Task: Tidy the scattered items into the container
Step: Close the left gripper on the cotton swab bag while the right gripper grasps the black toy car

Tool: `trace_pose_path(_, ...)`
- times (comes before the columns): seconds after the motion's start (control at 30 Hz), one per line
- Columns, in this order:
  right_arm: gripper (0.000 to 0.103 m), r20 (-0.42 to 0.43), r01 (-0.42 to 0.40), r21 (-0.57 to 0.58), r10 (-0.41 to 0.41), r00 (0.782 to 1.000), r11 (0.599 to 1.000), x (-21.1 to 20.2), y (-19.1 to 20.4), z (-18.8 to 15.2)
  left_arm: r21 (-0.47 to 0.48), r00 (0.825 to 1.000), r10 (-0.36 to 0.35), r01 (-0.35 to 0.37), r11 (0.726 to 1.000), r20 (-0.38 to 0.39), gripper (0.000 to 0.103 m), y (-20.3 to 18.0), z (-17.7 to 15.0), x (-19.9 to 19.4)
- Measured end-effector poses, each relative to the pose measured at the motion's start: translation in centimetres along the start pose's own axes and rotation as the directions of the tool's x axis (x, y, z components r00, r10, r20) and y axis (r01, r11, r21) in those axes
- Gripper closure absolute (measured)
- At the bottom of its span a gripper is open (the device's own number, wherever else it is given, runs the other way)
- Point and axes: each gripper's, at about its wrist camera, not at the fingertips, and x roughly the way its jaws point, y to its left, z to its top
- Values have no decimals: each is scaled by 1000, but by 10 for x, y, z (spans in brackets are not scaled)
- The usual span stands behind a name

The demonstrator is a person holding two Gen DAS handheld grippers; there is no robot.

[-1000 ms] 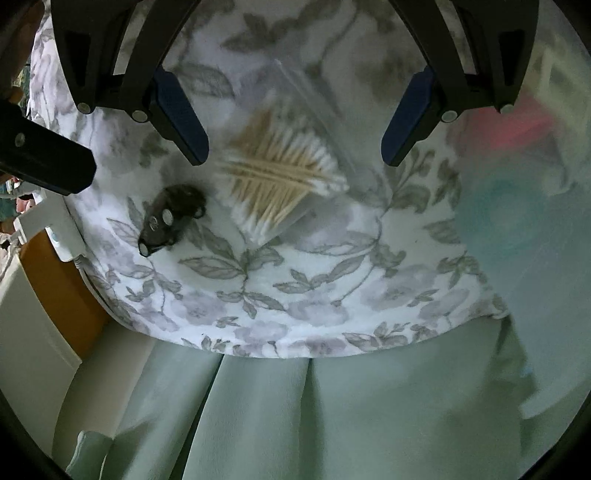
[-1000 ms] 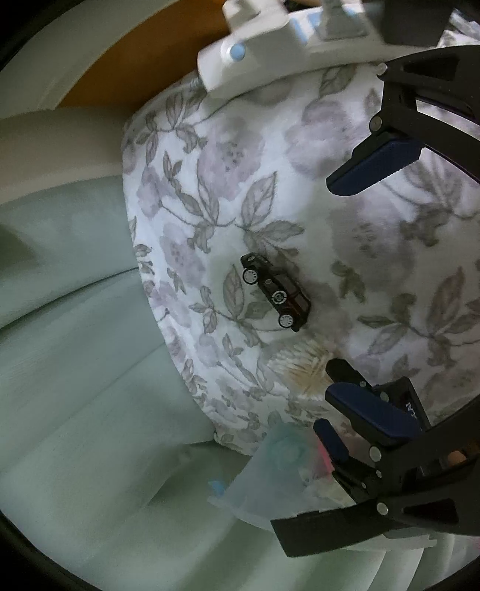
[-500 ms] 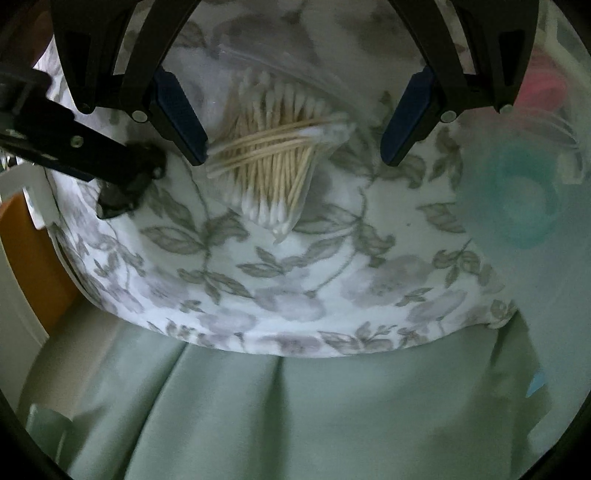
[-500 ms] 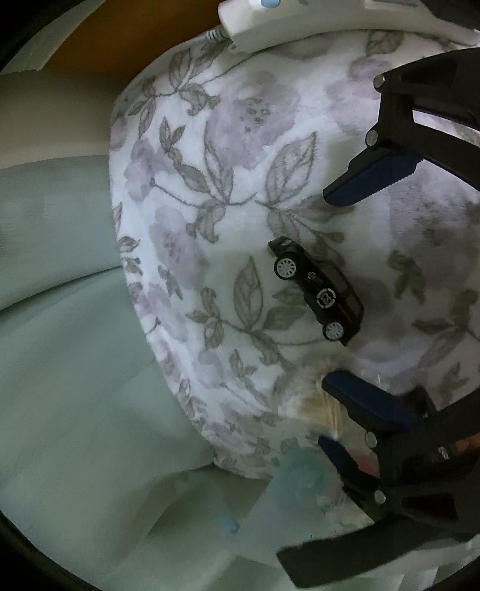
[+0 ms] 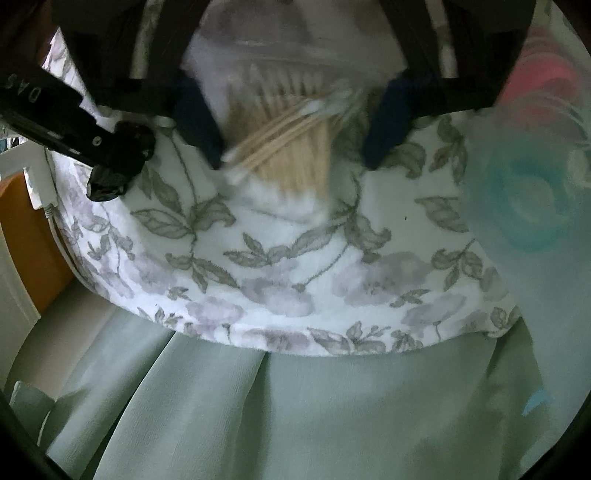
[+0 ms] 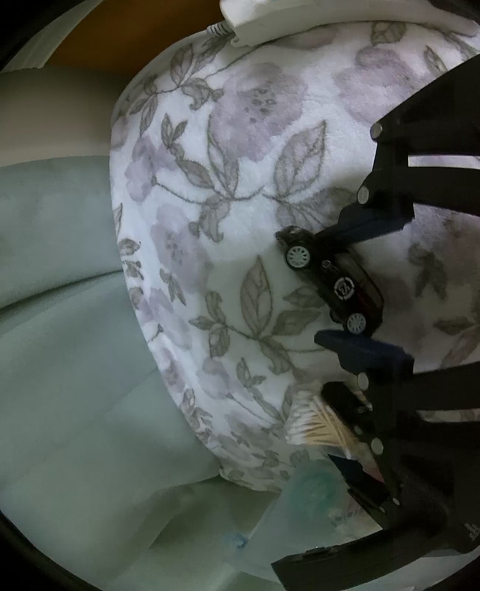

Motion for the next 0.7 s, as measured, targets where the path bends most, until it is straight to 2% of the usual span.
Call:
trace_pose_path(0.07, 56, 1, -4, 5, 4, 1000, 1000, -2, 0, -2, 4, 1000, 5, -5, 1000, 2, 50, -1, 1, -3)
trace_pose_path(0.13, 67, 2, -12, 10, 12, 1000, 1000, -4, -1, -3, -2, 1000, 5, -5, 1000, 2, 52, 0, 0, -5)
trace_pose_path(0.4, 69, 2, -31, 34, 31, 1000, 999, -16, -5, -10, -10, 1000, 0, 0, 1000, -2, 57, -5, -12, -16)
trace_pose_path(0.7, 71, 27, -47, 65, 45, 999, 997, -50, -11, -20, -26, 999, -35, 35, 999, -6, 59, -14, -27, -42)
